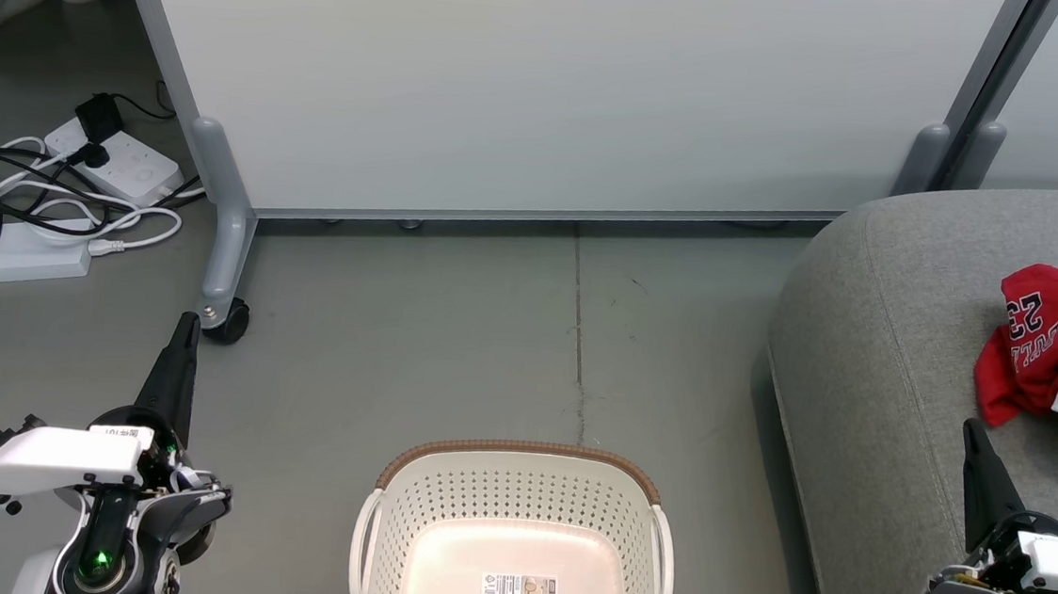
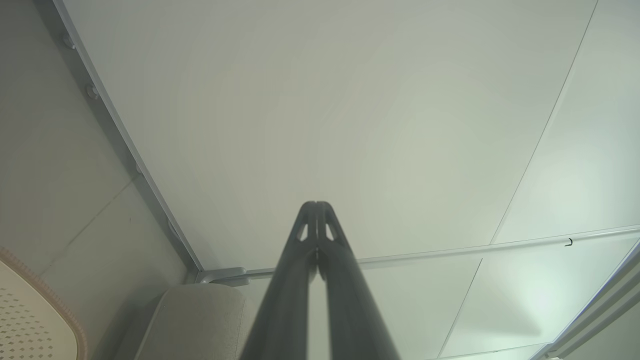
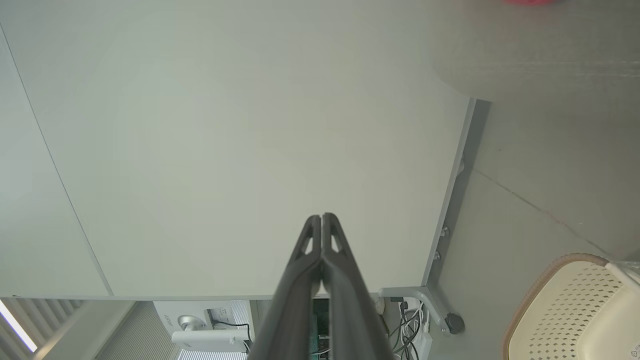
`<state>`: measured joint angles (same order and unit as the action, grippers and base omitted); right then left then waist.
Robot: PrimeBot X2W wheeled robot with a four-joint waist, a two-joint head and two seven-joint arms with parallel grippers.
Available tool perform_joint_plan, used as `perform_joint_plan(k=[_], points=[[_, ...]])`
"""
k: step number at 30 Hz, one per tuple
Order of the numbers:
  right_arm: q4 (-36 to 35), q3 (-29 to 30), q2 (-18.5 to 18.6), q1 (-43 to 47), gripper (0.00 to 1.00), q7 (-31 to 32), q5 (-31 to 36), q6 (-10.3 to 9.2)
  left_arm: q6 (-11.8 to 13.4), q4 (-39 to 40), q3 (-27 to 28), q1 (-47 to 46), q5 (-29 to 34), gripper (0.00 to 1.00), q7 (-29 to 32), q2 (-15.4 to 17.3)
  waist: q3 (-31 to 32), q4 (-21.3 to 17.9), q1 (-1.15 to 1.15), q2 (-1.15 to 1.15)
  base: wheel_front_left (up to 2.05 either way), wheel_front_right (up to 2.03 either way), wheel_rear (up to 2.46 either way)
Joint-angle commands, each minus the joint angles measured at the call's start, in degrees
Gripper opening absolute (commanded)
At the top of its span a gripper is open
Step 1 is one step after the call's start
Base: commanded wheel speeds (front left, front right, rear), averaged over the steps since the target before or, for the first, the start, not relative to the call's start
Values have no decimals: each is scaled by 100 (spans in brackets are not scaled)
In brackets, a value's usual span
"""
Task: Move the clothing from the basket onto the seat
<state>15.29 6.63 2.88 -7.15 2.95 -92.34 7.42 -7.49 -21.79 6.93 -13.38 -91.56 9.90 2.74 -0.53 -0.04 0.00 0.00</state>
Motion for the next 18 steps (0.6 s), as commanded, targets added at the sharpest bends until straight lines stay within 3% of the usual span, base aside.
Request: perform_joint_plan(k=[1, 18], points=[[6, 12, 14, -59, 0, 6, 8, 12, -22, 3, 25, -90, 6, 0, 15, 17, 0, 0, 0, 0, 0, 0, 0], [7, 15, 13, -59, 0, 9, 14, 12, -22, 3, 27, -90, 9, 0, 18, 16, 0, 0, 0, 0, 0, 0, 0]])
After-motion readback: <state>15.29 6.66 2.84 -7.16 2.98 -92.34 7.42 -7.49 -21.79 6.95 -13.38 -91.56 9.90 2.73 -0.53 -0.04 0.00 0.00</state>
